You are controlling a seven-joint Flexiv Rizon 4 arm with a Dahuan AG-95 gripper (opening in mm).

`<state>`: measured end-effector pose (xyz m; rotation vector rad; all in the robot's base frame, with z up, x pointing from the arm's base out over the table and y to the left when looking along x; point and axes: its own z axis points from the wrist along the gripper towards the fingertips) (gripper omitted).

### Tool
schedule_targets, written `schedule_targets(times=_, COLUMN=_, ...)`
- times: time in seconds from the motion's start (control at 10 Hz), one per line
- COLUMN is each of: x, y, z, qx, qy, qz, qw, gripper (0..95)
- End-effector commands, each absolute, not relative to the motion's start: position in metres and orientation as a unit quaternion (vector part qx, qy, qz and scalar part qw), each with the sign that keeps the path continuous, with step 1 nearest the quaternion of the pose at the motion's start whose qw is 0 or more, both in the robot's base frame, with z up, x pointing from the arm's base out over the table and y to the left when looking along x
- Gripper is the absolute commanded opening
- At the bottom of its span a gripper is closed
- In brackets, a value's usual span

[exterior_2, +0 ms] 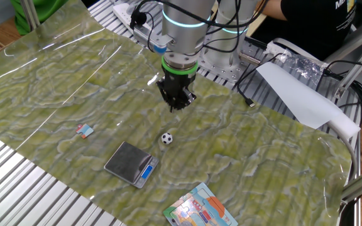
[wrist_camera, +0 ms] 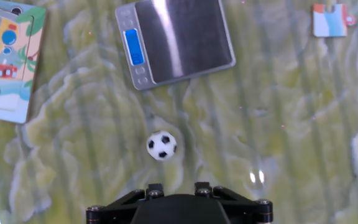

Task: Remove the object from the scale

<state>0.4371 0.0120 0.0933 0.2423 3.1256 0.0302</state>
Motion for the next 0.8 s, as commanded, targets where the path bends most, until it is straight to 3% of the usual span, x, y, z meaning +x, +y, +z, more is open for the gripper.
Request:
schedule_targets(times=0.1, x=0.437, y=0.009, z=0.098, qx=0.076, qy=0.997, qz=0.006, qw=0.006, gripper=0.0)
schedule_targets(times=0.4, x=0.445, y=0.000, z=0.111, qx=0.041, qy=0.999, qz=0.003, qw=-0.013, gripper=0.0)
schedule_targets(times=0.8, x=0.445, y=-0.004, z=0.122, qx=0.009, qy=1.000, qz=0.004, qw=-0.012, gripper=0.0)
